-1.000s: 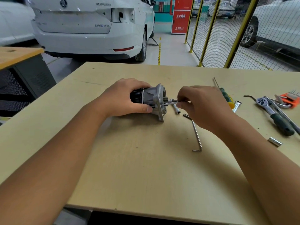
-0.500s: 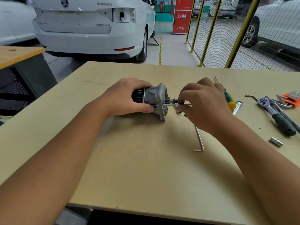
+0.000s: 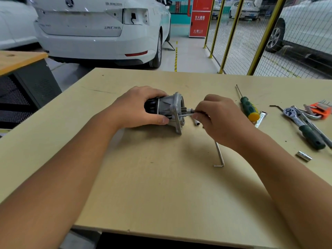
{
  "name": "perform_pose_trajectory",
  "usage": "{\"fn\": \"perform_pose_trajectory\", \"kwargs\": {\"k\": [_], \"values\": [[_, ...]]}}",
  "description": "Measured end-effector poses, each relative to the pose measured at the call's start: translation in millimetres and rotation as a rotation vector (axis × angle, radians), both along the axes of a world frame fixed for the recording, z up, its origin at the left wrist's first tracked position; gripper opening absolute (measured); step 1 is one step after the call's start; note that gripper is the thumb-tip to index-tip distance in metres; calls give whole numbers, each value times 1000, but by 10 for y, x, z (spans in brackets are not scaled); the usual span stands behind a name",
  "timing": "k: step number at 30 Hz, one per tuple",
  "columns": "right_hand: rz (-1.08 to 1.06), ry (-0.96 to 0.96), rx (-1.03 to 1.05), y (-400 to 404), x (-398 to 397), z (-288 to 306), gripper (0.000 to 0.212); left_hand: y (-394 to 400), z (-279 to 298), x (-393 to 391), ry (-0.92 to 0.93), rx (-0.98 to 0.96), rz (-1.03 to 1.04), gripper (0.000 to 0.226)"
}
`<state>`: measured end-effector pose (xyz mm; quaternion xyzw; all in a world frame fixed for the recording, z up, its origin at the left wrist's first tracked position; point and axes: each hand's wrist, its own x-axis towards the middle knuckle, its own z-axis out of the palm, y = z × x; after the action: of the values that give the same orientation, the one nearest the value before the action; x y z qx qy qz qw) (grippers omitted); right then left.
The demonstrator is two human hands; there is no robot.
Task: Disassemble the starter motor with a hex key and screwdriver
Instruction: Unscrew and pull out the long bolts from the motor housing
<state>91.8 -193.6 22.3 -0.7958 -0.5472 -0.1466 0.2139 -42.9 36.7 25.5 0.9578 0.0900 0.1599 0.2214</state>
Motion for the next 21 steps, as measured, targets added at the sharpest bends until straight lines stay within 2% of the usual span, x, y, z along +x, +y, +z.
{"fn": "perform_pose_trajectory", "kwargs": {"k": [5,8,14,19,21], "values": [[-118,-158,21,-24,-51,27,14,-3,3,-3,11,6,-1,84],[-89,-129,44,-6,-49,22,10,-2,6,-2,11,-5,-9,86],[33,53,53,10,-46,-24,17,10,-6,2,13,8,0,85],[52,68,32,-18,20,-21,19,8,-7,6,11,8,-10,86],[14,-7,16,-20,16,-20,15,8,-2,1,17,10,-3,87]]}}
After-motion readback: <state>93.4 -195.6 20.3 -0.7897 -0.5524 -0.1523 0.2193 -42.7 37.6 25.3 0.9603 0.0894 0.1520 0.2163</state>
